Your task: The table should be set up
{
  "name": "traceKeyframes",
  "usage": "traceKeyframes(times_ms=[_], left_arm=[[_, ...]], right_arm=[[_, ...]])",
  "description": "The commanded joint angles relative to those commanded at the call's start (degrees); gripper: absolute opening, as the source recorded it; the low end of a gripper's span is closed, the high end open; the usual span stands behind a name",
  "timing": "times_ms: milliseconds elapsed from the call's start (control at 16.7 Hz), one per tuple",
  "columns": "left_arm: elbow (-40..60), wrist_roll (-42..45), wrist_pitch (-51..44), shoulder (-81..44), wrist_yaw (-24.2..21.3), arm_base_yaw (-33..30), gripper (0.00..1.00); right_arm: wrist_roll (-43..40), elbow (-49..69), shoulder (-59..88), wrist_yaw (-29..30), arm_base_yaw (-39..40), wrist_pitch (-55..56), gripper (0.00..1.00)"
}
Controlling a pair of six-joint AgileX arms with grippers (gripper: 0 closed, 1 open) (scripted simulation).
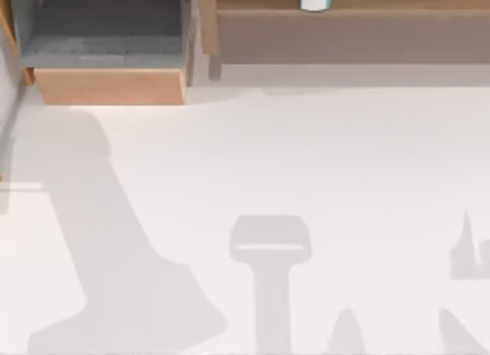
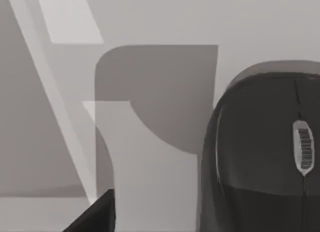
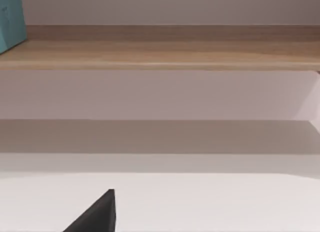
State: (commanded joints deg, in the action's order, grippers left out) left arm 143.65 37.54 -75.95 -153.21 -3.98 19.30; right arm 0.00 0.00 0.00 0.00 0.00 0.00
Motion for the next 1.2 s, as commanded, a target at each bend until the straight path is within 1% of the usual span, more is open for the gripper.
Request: traceKeyframes(times_ms=[60,840,900,1200], left_arm=[[0.0,0.0,0.0,0.0,0.0,0.0,1.0],[0.0,0.0,0.0,0.0,0.0,0.0,0.02],[0.0,0.0,0.0,0.0,0.0,0.0,0.0],[0.0,0.0,0.0,0.0,0.0,0.0,0.0]], right_arm=[[0.0,0.0,0.0,0.0,0.0,0.0,1.0],[0.0,0.0,0.0,0.0,0.0,0.0,1.0],[0.0,0.0,0.0,0.0,0.0,0.0,1.0],[0.0,0.0,0.0,0.0,0.0,0.0,1.0]])
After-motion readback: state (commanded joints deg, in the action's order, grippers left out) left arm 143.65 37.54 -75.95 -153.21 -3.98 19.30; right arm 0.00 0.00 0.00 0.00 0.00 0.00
